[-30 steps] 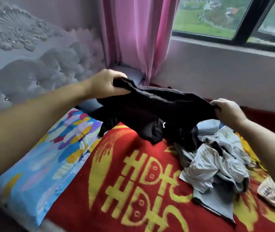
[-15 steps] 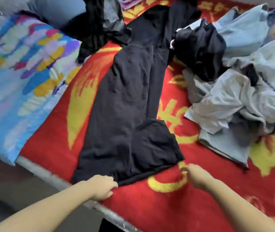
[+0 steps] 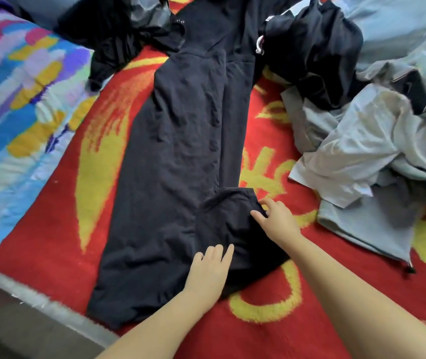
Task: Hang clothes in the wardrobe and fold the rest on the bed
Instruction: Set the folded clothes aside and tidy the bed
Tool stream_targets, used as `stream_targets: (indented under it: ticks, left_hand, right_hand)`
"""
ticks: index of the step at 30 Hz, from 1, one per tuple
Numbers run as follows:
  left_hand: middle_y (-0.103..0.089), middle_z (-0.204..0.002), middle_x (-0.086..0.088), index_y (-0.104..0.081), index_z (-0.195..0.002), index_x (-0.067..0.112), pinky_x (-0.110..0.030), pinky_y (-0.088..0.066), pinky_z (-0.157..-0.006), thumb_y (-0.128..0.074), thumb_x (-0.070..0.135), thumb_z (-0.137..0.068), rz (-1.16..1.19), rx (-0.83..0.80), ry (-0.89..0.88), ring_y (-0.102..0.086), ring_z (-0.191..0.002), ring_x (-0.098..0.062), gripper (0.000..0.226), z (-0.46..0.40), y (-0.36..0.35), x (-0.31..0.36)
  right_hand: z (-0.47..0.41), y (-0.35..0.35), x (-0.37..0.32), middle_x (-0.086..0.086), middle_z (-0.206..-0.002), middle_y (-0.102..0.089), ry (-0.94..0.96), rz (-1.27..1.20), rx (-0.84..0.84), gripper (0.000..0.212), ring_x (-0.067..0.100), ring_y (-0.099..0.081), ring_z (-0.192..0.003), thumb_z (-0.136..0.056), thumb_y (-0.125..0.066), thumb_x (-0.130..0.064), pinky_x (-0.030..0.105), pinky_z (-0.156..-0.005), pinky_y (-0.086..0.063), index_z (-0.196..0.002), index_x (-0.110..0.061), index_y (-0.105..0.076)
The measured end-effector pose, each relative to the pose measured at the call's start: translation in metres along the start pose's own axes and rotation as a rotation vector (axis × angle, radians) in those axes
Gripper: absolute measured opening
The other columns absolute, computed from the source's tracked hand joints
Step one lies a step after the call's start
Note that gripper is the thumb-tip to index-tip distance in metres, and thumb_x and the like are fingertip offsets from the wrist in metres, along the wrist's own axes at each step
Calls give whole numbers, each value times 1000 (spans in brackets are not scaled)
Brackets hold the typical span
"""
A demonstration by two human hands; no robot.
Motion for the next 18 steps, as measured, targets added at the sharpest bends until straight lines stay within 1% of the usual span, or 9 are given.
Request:
stream_targets:
  ticks: [2,4,7,9,11,13,14,16,18]
  left_hand:
    - [-60,-71,4,-77,-99,24,-20,-43,-46,-88,27,-40,12,100,-37,-56,-58,-12,61,-4,8,-8]
    - [-59,-66,6,-78,-88,26,-18,-41,-42,-92,30,-40,73,158,-57,-55,-53,-10,50,-5,20,-13]
    - [-62,-74,6,-77,-98,19,-20,-45,-44,-87,29,-62,269,290,-101,-57,-57,-9,39,6,33,-13]
    - [-63,-83,3,-72,-110,15,-22,-49,-50,-65,27,-83,382,343,-175,-60,-63,-12,30,20,37,-8]
    - [-62,-87,4,-70,-115,19,-19,-49,-54,-48,31,-88,445,281,-205,-60,-68,-10,37,28,34,-2]
    - [-60,-94,6,-66,-121,27,-17,-49,-58,-43,34,-90,445,160,-193,-59,-74,-8,39,27,27,5]
    - [-57,-105,5,-58,-130,31,-20,-50,-66,-39,35,-94,434,55,-155,-57,-85,-9,41,23,21,5]
    - [-42,-128,1,-28,-148,35,-31,-44,-87,-31,40,-101,403,-163,-98,-46,-108,-16,48,15,2,2]
    - [-38,-134,-1,-16,-152,31,-36,-40,-95,-30,43,-101,390,-269,-128,-42,-115,-20,54,6,-7,-1]
  right_hand:
    - [-6,6,-5,5,-111,-54,33,-38,41,30,26,-50,-110,-92,-58,-38,41,-96,-42,-118,-23,-59]
    - [-7,13,-16,4,-102,-57,107,-115,93,17,26,-52,-102,-94,-55,-29,39,-87,-43,-107,-18,-59]
    - [5,22,-26,4,-78,-59,179,-259,148,7,27,-55,-75,-100,-43,-24,39,-64,-40,-97,-18,-45]
    - [18,30,-22,2,-66,-54,183,-225,238,8,29,-50,-63,-101,-39,-24,39,-55,-35,-94,-21,-37]
    - [30,33,-5,-6,-58,-47,148,-139,306,8,29,-48,-58,-100,-40,-25,36,-53,-31,-94,-23,-34]
    - [35,27,15,-5,-61,-49,64,-34,252,6,33,-57,-66,-100,-39,-27,35,-55,-33,-100,-22,-37]
    - [34,22,26,0,-70,-55,11,8,193,8,35,-60,-76,-100,-38,-29,36,-58,-34,-103,-21,-38]
    - [29,16,38,5,-98,-60,-58,8,123,18,34,-59,-93,-99,-42,-29,37,-67,-40,-113,-19,-43]
    - [19,19,31,8,-113,-56,-28,-40,173,28,31,-55,-106,-97,-47,-26,40,-80,-44,-123,-14,-46]
Point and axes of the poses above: each hand's wrist, its own z-axis away from the middle knuckle, its own y-axis out of the back of the hand, x = y × z, the point moved 5 cm from there along -z, towards the middle knuckle
